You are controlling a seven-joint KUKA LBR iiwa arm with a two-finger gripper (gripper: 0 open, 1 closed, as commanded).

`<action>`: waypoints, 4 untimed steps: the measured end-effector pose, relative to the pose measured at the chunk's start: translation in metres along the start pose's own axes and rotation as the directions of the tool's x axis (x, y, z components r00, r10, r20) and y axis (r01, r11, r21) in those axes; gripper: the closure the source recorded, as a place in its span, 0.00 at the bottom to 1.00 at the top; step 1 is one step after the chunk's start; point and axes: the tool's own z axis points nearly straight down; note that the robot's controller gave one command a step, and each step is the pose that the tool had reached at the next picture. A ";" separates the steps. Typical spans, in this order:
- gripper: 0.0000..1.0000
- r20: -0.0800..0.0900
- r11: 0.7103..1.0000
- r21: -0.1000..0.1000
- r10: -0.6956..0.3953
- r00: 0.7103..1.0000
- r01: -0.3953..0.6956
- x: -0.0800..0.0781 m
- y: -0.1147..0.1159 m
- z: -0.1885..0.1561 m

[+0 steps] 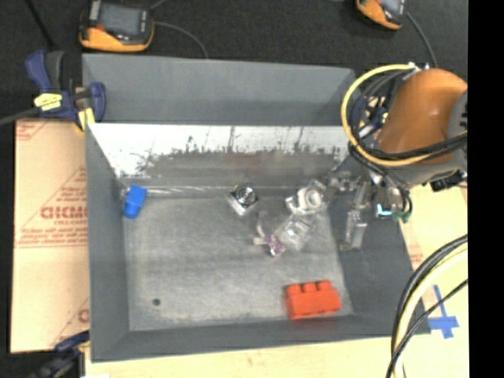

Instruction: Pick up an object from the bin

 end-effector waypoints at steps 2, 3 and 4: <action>0.00 0.012 0.749 0.013 -0.663 0.748 0.663 -0.077 -0.005 0.063; 0.00 0.011 0.439 0.009 -0.898 0.439 0.898 -0.072 -0.015 0.062; 0.00 0.031 0.469 0.010 -0.883 0.468 0.883 -0.080 -0.006 0.087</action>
Offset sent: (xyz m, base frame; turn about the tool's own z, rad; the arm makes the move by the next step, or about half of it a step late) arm 0.0660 -0.0045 -0.0988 -0.5473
